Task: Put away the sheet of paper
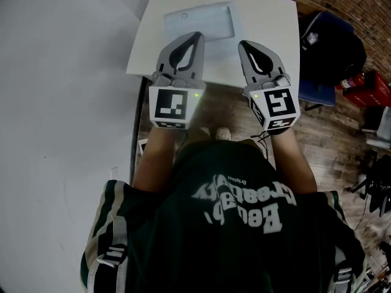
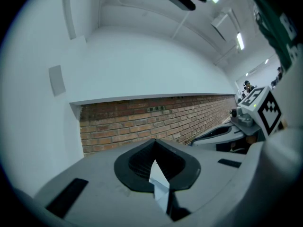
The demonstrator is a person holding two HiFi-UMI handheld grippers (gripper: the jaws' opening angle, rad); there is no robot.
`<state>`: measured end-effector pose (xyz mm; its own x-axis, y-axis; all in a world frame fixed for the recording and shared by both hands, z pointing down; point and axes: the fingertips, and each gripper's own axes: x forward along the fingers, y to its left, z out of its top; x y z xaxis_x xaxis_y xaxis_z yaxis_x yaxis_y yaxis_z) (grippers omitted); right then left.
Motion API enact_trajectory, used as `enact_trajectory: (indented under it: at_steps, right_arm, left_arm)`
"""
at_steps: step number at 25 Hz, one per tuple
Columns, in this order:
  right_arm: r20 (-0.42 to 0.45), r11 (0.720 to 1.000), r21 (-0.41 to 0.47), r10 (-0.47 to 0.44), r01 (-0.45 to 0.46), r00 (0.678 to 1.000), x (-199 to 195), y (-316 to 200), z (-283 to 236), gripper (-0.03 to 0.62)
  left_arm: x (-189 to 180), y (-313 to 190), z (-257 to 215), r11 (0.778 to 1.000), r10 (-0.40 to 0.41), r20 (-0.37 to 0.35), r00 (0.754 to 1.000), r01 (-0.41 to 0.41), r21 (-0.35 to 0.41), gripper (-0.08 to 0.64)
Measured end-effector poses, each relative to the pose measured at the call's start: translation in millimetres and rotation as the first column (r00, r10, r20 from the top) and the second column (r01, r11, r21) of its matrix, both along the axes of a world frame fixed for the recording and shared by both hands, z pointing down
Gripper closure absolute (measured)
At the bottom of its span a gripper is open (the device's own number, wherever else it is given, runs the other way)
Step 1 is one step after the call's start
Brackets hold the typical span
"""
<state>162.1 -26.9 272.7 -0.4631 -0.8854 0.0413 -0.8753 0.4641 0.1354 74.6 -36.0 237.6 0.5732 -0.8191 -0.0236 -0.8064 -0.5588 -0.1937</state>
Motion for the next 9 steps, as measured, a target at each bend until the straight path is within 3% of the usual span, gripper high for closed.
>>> enact_trajectory:
  at_steps: [9]
  right_arm:
    - [-0.005,1.000,0.000,-0.014,0.014,1.000,-2.9,4.9,1.5,0.598]
  left_arm:
    - [3.9,8.9,1.5,1.000,0.007,0.009,1.000,-0.007,0.003,0.560]
